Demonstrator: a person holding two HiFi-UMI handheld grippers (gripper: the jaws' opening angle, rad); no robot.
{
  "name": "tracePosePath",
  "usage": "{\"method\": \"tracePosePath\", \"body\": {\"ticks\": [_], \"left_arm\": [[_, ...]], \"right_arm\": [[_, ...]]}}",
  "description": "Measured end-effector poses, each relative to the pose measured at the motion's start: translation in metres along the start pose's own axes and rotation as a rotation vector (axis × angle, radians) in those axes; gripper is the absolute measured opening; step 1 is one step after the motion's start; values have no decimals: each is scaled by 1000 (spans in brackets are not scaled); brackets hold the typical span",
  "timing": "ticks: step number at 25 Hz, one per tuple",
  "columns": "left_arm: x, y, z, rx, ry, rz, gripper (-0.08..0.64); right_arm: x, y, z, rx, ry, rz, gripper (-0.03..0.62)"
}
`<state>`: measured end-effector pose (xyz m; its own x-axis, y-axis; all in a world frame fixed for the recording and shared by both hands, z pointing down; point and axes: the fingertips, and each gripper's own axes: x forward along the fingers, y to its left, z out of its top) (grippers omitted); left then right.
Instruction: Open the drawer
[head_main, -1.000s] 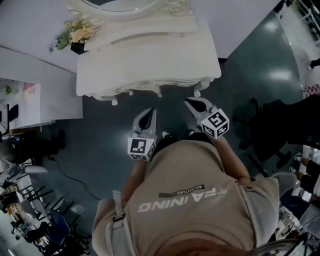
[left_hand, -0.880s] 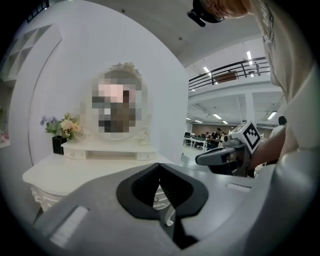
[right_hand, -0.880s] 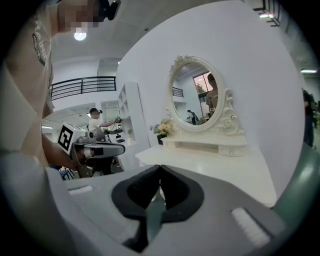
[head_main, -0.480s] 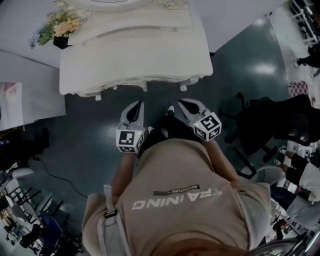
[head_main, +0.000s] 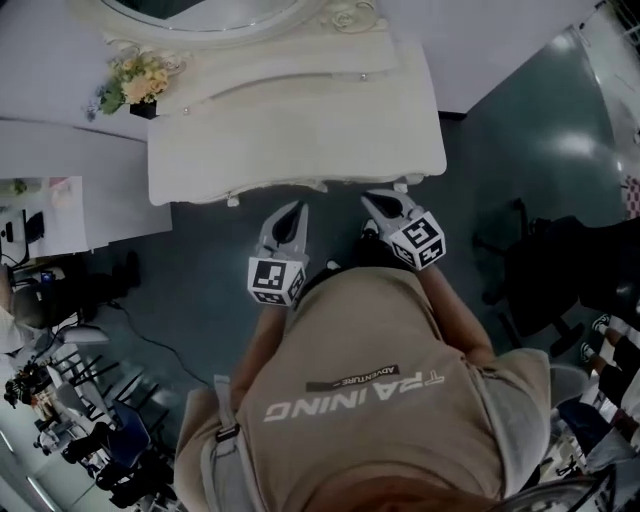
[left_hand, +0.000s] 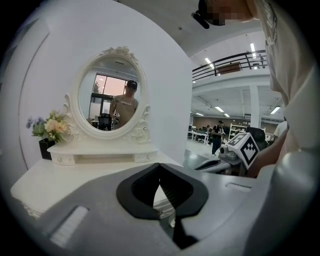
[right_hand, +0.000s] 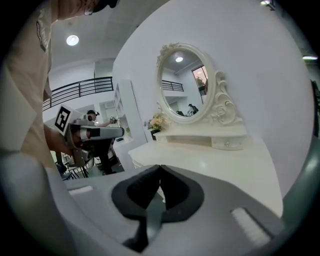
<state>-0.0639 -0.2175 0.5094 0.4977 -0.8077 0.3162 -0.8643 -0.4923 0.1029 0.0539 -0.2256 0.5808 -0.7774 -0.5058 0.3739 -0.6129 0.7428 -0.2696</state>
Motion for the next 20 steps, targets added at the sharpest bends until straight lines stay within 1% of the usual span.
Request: {"method": "tracePosePath", "body": {"ticks": [2,4,6,8,11,17,19,20], "left_arm": [[17,-1,2,13,24,5,-2],[26,5,3,18,40,24,-2],[36,11,-1,11,55,42,-2],[46,11,-10,-2,80,42,-2],[56,5,-20,-7,116,16,-2],[62,3,-27,-10,130,-50,-2],[62,4,-27,-5,128,-64,-2],[61,5,-26,-3,124,-67,-2]], "right_arm": [[4,-20,-10,42,20,-13,3],[11,-28,-18,81,35,-4,3],[20,-35,-27,97,56,13,3],[25,-43,-38,108,91,24,3],[29,-50,-55,147,142,41,3],[52,-44,-97,196,247,57,5],[62,-42,-113,243,272,61,6],[67,-43,-122,278,281,57,29]]}}
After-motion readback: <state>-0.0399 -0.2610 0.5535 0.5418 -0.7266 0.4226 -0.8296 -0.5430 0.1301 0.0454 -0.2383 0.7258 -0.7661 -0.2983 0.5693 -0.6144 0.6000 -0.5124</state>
